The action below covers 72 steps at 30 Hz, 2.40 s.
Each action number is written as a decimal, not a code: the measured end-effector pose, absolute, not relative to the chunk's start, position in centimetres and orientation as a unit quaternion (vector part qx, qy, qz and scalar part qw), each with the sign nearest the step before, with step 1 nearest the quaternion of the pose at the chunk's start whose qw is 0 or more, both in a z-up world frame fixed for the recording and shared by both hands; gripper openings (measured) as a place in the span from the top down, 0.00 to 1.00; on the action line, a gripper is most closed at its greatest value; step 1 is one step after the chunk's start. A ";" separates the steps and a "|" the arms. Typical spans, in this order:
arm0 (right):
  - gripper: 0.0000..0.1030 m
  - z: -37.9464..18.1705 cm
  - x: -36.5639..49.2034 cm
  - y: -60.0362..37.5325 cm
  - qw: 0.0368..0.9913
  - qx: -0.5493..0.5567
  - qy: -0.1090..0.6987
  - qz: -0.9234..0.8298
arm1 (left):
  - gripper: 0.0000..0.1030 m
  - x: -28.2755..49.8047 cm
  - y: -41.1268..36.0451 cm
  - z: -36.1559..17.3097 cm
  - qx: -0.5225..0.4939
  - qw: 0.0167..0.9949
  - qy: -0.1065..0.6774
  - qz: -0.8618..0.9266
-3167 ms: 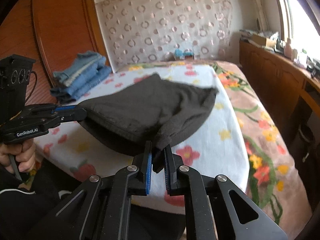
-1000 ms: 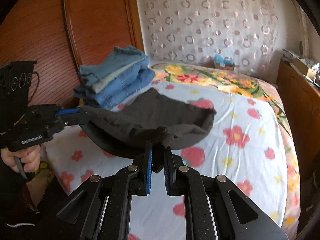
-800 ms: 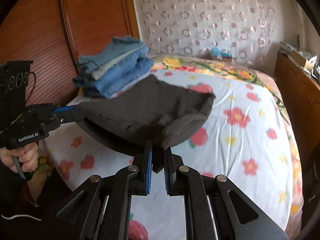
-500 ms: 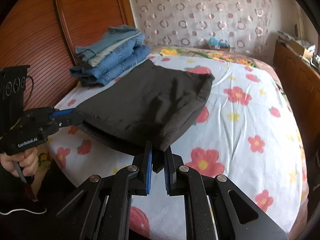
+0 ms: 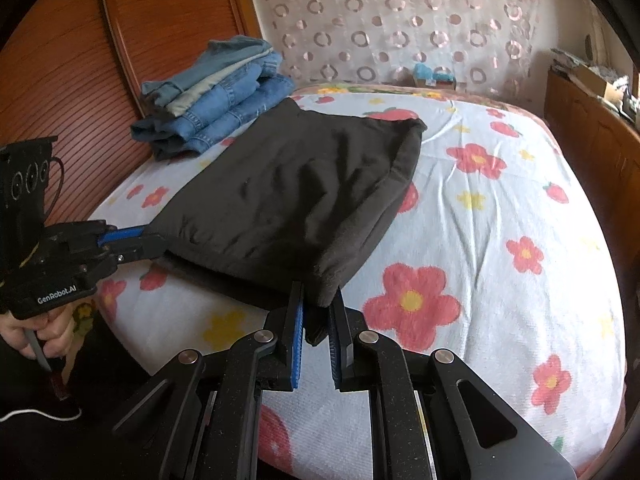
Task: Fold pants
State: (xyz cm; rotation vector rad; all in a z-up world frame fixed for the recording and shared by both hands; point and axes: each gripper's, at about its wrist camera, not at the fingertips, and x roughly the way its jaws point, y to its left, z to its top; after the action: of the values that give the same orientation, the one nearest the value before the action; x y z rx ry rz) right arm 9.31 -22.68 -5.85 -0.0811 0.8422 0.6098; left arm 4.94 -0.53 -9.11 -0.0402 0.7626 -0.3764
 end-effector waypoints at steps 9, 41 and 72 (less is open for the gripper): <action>0.91 -6.5 9.3 -22.8 0.867 -0.034 0.406 0.287 | 0.84 5.1 -0.6 -10.1 -0.023 0.907 0.385 -0.170; 0.91 0.0 5.7 -24.8 0.884 -0.016 0.345 0.313 | 0.90 1.6 0.3 -3.1 -0.044 0.924 0.299 -0.235; 0.91 0.4 15.4 -23.0 0.890 -0.022 0.324 0.319 | 0.90 11.7 1.3 -2.3 -0.045 0.930 0.301 -0.208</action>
State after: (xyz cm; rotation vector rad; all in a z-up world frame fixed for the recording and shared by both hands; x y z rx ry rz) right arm 15.42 -23.03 0.44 -0.0462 0.6721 0.6625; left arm 11.65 1.29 -2.27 -0.0915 0.6155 -0.4260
